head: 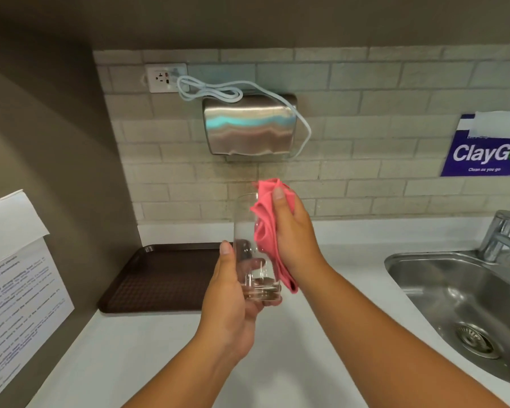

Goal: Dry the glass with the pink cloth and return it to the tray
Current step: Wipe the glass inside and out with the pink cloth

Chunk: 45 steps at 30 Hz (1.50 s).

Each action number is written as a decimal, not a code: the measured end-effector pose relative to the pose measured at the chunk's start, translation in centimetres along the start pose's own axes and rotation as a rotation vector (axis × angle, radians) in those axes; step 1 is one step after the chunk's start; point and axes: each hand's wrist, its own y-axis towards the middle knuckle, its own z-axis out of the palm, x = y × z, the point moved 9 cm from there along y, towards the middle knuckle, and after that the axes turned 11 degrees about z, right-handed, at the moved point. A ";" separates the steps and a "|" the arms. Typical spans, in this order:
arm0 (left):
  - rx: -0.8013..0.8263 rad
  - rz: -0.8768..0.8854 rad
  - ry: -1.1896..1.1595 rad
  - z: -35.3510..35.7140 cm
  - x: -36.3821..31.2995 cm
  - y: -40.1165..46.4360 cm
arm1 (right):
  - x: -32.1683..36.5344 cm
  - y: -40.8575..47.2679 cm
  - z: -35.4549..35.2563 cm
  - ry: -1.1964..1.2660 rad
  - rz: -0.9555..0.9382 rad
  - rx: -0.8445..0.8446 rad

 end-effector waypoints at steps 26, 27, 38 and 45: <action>-0.010 -0.038 -0.150 -0.9 -0.2 1.5 | -2.9 -1.2 0.8 -0.118 0.067 0.051; -0.027 -0.041 -0.176 -1.0 -0.6 1.7 | -3.6 -1.8 1.2 -0.128 0.092 0.066; 0.014 -0.122 -0.169 -1.7 1.5 1.6 | -3.8 -2.7 3.3 -0.347 -0.002 0.127; 0.103 -0.095 -0.135 -0.9 1.3 1.3 | -4.5 -0.3 0.6 0.005 0.136 -0.001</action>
